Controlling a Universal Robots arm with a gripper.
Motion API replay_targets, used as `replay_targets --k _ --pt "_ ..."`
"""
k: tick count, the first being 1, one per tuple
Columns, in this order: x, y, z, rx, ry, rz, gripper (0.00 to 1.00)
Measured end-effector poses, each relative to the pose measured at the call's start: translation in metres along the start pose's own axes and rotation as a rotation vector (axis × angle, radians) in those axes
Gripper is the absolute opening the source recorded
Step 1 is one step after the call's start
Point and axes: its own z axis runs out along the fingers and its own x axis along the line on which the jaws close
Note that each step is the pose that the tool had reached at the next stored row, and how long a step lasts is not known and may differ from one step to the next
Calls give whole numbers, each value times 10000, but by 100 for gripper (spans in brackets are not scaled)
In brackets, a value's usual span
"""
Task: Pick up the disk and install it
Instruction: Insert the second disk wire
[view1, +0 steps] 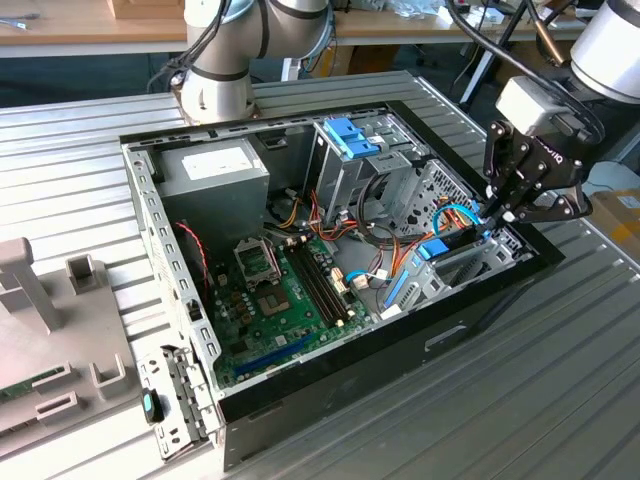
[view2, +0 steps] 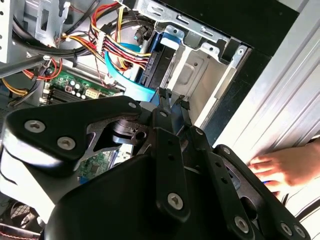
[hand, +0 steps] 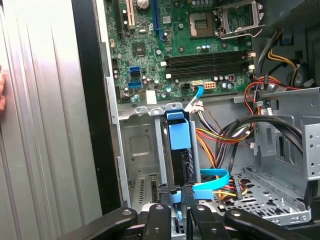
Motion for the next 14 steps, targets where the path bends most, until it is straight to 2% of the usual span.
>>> replay_targets --k 7,8,9,11,12,14 --pt "1 2 16 4 35 -8 24" --pt "1 2 16 5 38 -8 31" --pt "1 2 16 5 41 -8 31" --pt "-7 4 50 4 40 -37 31" --pt "-10 4 119 1 58 -140 31" --pt "-9 4 132 5 94 -162 31"
